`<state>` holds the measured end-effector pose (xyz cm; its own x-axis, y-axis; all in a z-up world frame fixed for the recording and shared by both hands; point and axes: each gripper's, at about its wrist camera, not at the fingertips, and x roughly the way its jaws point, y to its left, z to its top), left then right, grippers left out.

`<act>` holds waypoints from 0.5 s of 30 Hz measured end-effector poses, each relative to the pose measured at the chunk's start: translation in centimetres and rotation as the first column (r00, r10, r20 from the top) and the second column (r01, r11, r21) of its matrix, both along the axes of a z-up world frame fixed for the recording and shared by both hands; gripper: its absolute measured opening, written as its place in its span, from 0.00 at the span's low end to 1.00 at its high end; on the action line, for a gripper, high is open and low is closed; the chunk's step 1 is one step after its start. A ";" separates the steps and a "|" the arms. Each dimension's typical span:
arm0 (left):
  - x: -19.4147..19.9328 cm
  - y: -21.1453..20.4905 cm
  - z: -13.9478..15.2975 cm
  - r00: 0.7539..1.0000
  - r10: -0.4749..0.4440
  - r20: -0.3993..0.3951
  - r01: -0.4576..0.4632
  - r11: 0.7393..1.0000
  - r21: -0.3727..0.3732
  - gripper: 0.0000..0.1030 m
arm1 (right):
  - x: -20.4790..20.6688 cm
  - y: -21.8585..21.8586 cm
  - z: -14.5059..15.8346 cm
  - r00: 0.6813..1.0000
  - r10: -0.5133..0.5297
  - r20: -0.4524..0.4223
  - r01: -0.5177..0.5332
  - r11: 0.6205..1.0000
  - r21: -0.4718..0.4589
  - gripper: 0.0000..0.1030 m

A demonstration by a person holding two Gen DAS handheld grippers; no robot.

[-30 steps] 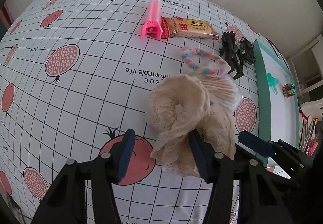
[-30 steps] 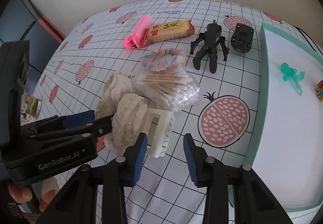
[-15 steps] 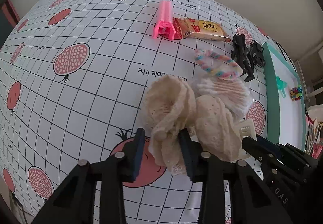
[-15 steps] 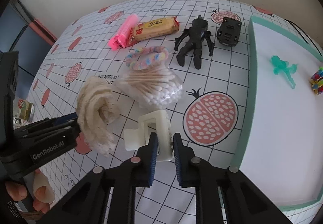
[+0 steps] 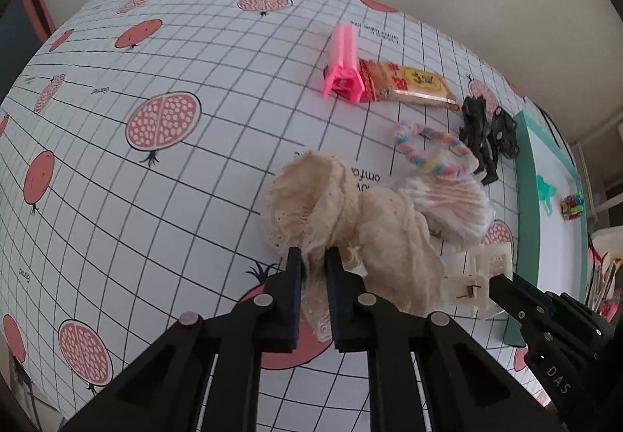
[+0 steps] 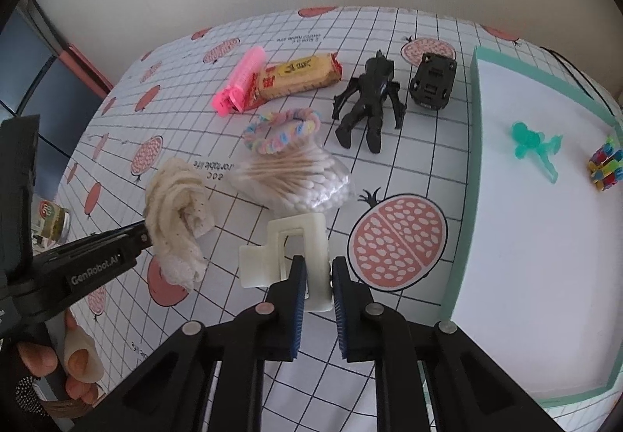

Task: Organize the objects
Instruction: 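Carry the lace cloth and white clip over the tray with both grippers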

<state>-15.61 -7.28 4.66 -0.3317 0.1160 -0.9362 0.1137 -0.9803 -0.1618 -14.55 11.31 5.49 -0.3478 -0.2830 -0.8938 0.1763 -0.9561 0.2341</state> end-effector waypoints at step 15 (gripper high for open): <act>1.3 -1.2 4.4 0.974 0.099 -0.203 -0.089 0.994 0.057 0.08 | 0.3 1.2 2.7 0.996 -0.044 -0.079 0.041 0.998 -0.043 0.14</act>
<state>-14.34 -8.52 9.07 -0.5277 0.1172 -0.8413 0.1647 -0.9575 -0.2367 -14.20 12.53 8.14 -0.4300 -0.3029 -0.8505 0.1553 -0.9528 0.2608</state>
